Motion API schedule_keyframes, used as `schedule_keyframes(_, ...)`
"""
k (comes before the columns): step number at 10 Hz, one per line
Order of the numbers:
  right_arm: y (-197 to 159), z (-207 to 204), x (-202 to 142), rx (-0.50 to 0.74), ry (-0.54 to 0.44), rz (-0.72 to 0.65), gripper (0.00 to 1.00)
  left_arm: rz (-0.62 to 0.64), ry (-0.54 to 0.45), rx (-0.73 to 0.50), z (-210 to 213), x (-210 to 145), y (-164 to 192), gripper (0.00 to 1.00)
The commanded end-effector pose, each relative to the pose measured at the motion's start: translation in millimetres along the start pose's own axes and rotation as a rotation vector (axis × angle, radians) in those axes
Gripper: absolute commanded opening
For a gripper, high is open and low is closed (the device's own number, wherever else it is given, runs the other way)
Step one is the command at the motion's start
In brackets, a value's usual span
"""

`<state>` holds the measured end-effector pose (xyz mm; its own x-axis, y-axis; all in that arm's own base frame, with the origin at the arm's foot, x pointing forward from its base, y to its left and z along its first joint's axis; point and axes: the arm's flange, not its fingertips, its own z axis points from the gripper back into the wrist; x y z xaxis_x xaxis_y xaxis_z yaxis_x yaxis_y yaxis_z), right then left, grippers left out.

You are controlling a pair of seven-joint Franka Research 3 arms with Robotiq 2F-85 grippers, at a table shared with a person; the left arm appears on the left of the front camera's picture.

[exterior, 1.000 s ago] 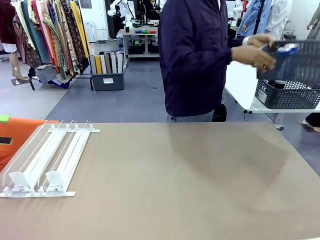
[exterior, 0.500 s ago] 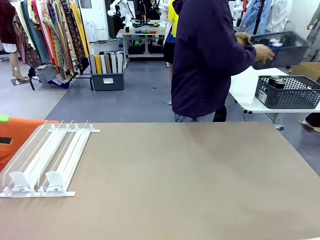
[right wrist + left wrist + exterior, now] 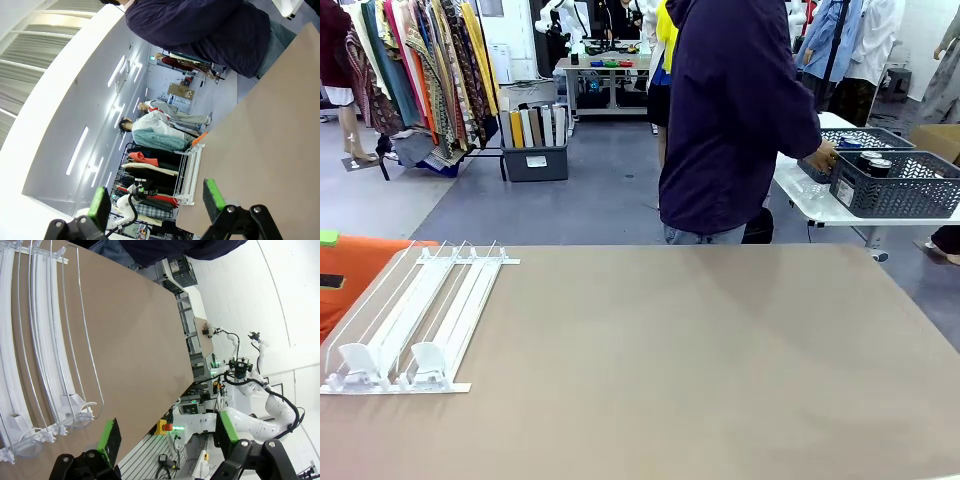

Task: Retrieve and store the cans from the dispenser.
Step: Pick up one can from the Automatic Can Dispenser and place it in the middle of the table.

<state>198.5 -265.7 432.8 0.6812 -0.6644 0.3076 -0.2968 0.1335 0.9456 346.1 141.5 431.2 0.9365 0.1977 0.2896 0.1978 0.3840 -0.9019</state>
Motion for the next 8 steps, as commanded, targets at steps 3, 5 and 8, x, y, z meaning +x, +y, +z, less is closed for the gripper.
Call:
schedule_keyframes(3,4.1,-2.6,3.1,0.008,-0.008,0.001,1.0,-0.018,-0.007,-0.016,-1.2,-3.6,0.3,1.0)
schedule_keyframes(5,4.1,-2.6,3.1,0.008,-0.008,0.001,1.0,-0.018,-0.007,-0.016,-1.2,-3.6,0.3,1.0)
schedule_keyframes(8,4.1,-2.6,3.1,0.008,-0.008,0.001,1.0,-0.018,-0.007,-0.016,-1.2,-3.6,0.3,1.0)
